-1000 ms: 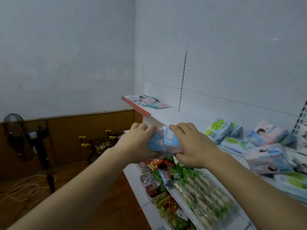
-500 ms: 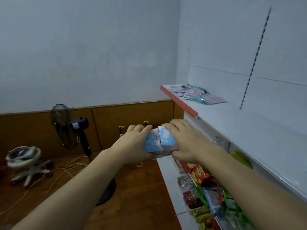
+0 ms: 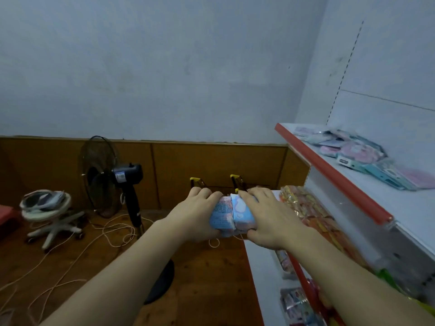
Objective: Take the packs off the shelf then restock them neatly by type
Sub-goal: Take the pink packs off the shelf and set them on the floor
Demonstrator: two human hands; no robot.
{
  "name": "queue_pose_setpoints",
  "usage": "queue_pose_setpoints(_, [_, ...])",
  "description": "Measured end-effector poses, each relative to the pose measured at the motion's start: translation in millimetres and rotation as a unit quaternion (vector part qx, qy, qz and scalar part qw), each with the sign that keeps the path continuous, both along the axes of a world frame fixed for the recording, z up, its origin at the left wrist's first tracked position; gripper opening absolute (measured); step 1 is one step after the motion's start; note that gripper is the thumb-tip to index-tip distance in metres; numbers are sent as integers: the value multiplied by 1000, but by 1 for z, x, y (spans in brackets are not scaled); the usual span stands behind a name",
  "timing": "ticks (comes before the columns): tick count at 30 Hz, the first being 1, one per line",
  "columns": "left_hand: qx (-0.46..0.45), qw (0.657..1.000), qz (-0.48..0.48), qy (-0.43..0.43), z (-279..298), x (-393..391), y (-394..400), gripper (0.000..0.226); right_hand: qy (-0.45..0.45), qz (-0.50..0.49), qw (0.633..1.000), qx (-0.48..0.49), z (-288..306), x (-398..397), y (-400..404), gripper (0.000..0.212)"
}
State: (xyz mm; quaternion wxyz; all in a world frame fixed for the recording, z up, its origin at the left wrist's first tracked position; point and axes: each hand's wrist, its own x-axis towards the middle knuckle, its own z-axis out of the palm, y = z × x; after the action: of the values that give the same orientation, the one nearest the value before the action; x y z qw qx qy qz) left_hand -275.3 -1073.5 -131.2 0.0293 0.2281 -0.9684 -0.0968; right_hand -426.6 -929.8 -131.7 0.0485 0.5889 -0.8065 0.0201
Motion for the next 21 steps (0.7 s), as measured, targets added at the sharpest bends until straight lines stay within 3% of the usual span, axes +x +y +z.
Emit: queue_pose_setpoints(21, [47, 994, 34, -91, -166, -259, -297, 97, -90, 13, 992, 89, -163, -265, -305, 87])
